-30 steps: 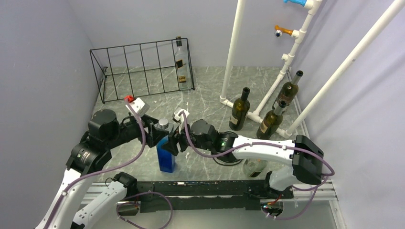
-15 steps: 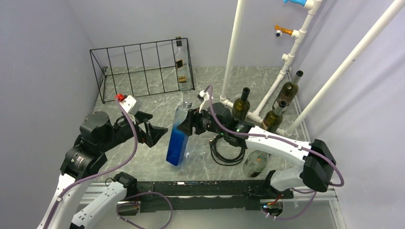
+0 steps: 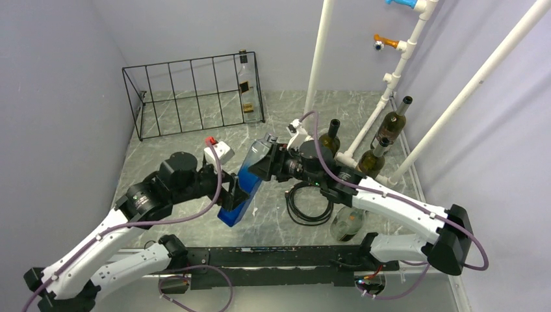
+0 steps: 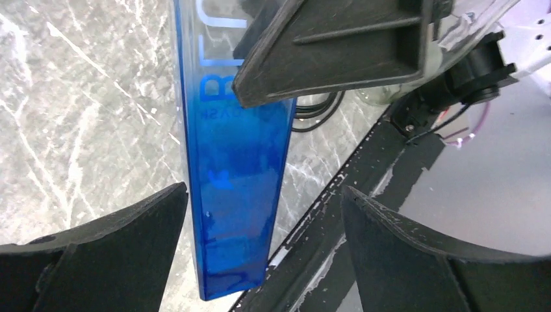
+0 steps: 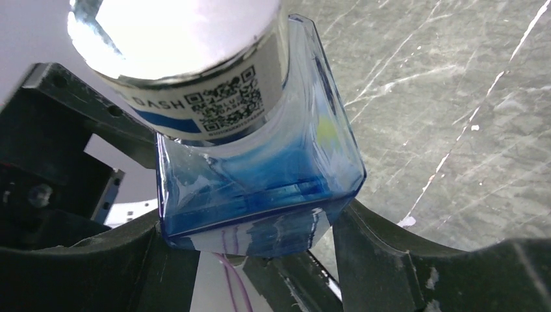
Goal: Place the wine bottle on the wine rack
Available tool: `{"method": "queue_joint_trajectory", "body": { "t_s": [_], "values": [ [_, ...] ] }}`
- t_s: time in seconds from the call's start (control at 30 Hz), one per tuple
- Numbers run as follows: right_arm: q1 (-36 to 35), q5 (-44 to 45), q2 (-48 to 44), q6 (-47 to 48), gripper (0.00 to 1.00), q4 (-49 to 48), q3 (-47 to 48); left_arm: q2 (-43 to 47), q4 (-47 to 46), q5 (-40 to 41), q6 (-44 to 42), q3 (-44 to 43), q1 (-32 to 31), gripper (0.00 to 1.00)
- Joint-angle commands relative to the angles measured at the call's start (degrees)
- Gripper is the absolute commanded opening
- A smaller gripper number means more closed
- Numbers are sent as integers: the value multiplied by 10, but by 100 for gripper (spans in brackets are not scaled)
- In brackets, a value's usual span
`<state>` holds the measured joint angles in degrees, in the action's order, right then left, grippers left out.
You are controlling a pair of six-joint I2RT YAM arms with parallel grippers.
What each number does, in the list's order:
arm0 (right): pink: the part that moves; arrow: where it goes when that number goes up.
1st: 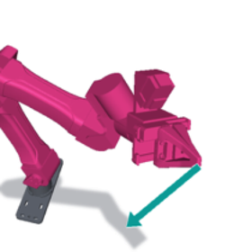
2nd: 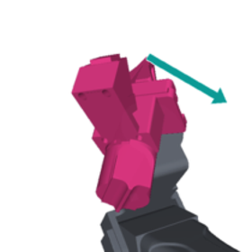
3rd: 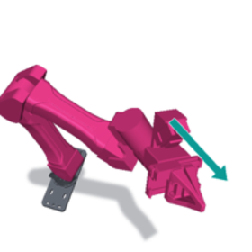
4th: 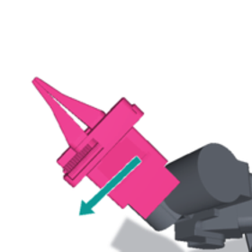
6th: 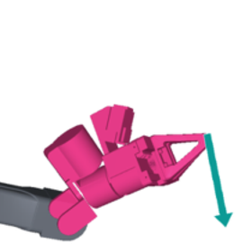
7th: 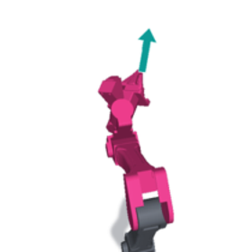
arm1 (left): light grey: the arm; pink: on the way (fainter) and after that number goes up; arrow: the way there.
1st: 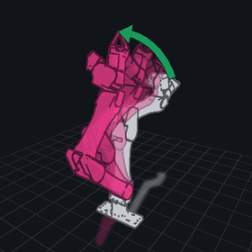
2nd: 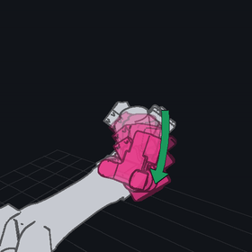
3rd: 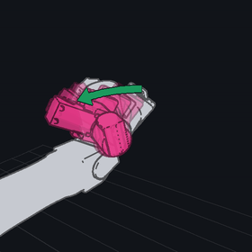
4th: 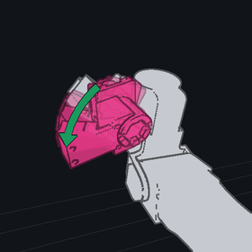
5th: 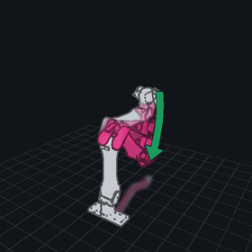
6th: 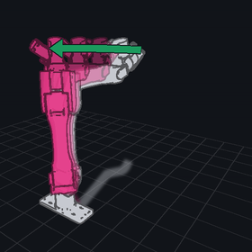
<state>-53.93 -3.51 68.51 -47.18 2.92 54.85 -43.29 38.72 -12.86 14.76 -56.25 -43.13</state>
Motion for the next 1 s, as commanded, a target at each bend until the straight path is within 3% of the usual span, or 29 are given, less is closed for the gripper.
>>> {"method": "queue_joint_trajectory", "body": {
  "t_s": [0.0, 0.13, 0.23, 0.67, 0.97],
  "values": [
    [1, -1, -58, -69, 0, -132, 5, -18, -24, 191, 18, -10, -90, 93],
    [1, -2, -80, -79, 0, -140, -9, -72, -6, 339, 23, -34, -180, 94],
    [1, 4, -98, -85, 0, -145, -23, -99, -13, 386, 33, -41, -207, 94],
    [1, 10, -147, -116, 0, -188, -68, -99, -196, 395, 11, 33, -253, 88],
    [1, 10, -161, -125, 0, -196, -72, -117, -243, 408, -15, 45, -267, 84]
  ]
}}
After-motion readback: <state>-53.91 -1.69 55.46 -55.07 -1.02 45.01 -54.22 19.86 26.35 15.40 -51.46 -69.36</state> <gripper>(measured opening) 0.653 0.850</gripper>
